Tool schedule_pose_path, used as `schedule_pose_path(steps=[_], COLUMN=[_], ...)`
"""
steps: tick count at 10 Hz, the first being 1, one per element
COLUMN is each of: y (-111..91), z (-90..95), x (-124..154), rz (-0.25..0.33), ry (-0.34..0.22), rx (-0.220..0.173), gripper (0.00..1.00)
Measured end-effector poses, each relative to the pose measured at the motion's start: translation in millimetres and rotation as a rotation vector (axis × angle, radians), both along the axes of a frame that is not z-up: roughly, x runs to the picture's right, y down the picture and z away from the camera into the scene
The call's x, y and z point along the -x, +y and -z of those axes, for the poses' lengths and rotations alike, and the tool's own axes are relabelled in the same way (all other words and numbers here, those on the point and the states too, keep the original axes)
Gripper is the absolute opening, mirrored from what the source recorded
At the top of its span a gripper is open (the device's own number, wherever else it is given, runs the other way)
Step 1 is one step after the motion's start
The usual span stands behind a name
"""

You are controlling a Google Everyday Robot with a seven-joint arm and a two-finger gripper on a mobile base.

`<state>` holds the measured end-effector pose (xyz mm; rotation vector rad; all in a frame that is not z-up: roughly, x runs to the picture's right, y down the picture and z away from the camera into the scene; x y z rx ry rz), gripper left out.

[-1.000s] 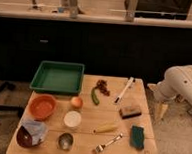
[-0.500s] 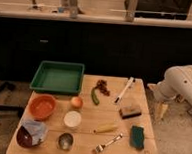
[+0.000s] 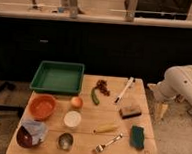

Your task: Wipe red bowl with brush

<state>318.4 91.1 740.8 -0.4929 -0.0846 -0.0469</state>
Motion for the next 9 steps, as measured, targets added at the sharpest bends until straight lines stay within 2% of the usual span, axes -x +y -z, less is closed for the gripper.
schedule_pose_path(steps=[6,7,9], y=[0.0,1.3,9.6], z=[-0.1,-0.8,-11.7], x=[0.0,-0.3,14.8], rz=[-0.001,-0.011,-0.084], ry=[0.001,0.012,0.082], rx=[0.000,0.002,0.017], gripper=[1.00,1.00,1.00])
